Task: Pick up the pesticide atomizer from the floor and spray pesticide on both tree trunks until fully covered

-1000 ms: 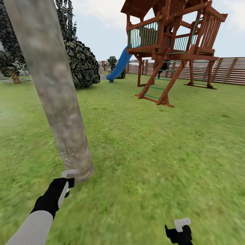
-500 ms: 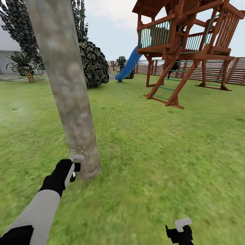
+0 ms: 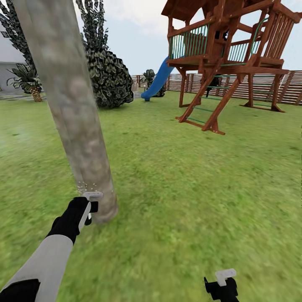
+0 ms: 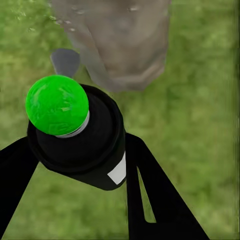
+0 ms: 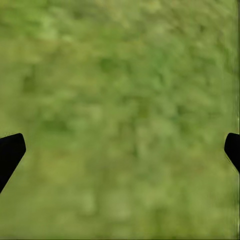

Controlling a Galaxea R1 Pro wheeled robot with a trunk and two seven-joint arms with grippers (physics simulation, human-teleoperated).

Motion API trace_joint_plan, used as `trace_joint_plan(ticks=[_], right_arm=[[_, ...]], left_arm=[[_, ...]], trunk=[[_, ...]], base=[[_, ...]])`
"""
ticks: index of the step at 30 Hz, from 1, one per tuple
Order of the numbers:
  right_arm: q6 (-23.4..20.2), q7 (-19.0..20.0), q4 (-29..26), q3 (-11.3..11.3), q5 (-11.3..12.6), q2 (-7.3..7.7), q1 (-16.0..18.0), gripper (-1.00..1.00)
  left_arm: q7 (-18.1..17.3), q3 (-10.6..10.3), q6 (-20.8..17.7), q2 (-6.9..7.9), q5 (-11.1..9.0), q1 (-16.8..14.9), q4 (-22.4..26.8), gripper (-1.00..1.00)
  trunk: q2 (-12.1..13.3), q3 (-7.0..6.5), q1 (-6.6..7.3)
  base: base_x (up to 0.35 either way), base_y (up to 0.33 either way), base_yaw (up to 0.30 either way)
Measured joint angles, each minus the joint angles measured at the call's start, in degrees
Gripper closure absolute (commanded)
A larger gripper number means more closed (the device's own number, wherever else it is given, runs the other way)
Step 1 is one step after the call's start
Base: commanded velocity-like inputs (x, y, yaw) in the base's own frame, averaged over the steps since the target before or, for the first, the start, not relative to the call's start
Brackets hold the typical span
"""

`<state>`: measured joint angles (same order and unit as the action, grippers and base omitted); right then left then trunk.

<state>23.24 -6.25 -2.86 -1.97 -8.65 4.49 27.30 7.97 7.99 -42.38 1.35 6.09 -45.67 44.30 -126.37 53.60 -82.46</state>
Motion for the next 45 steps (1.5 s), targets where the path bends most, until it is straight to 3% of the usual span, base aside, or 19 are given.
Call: trace_joint_plan(ticks=[10,23,31,34,38,45], right_arm=[[0.0,0.02,0.02,-0.04,0.0,-0.09,0.02,-1.0],[-0.01,0.04,0.0,-0.04,0.0,-0.09,0.0,-1.0],[0.0,0.05,0.02,-0.04,0.0,-0.1,0.01,-1.0],[0.0,0.07,0.02,-0.04,0.0,-0.1,0.01,-1.0],[0.0,0.04,0.02,-0.04,0.0,-0.11,0.02,-1.0],[-0.02,0.06,-0.01,-0.04,0.01,-0.09,0.0,-1.0]], left_arm=[[0.24,0.18,0.04,0.08,0.05,0.01,0.03,1.0],[0.48,0.0,0.19,-0.26,0.06,0.07,0.01,1.0],[0.47,0.16,0.25,0.14,0.17,0.18,0.02,1.0],[0.51,0.28,0.43,0.65,0.36,0.9,-0.23,1.0],[0.48,0.43,0.7,2.08,0.35,4.31,-0.17,1.0],[0.62,0.47,0.88,2.01,0.45,5.01,-1.05,1.0]], trunk=[[0.0,0.0,0.0],[0.0,0.0,0.02],[0.0,0.0,0.0],[0.0,0.0,0.0],[0.0,0.0,0.01],[0.0,0.0,0.0]], base=[[0.013,-0.274,0.105],[0.221,-0.2,0.075],[0.096,-0.249,0.25],[0.001,-0.272,0.277],[0.07,-0.268,0.276],[0.018,-0.035,0.056]])
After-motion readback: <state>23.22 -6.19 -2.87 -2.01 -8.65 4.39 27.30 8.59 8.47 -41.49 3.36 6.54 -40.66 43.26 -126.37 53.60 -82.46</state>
